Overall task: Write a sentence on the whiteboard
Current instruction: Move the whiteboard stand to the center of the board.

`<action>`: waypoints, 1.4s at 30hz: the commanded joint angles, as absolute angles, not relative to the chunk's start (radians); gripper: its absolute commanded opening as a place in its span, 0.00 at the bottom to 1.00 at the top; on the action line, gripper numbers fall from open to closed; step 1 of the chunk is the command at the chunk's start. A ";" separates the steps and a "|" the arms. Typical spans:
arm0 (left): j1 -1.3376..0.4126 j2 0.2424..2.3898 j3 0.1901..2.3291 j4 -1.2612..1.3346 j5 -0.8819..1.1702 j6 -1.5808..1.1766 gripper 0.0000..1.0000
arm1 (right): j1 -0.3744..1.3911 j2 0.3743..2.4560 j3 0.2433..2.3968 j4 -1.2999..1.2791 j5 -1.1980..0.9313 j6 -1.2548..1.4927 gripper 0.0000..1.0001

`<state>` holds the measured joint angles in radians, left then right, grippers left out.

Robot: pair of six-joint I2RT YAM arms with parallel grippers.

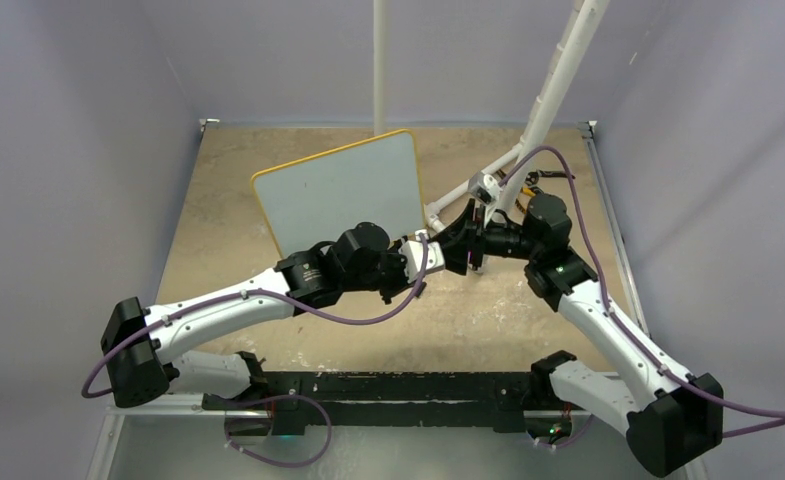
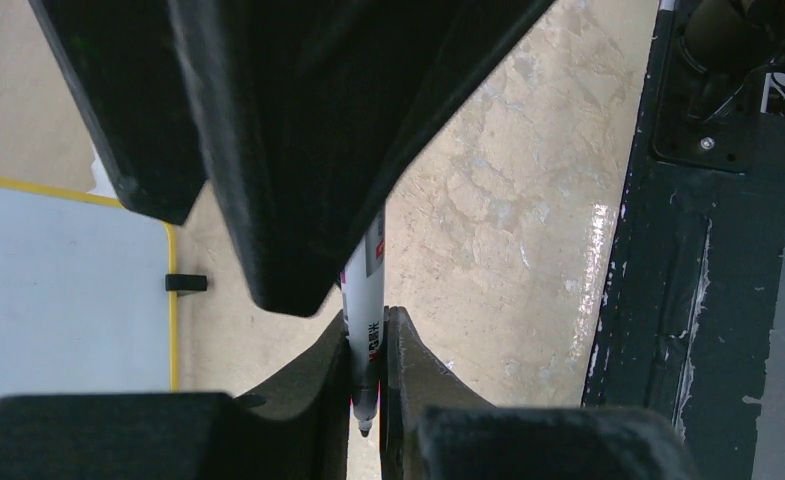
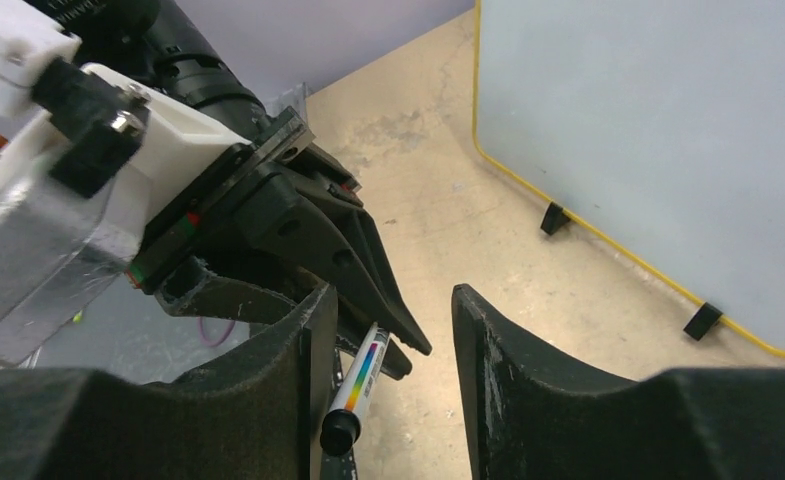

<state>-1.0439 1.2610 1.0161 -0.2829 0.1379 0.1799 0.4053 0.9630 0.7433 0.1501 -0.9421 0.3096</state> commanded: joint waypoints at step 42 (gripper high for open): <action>-1.017 1.071 0.851 -0.334 -0.556 -0.568 0.56 | 0.489 0.900 0.659 0.325 -0.465 0.240 0.00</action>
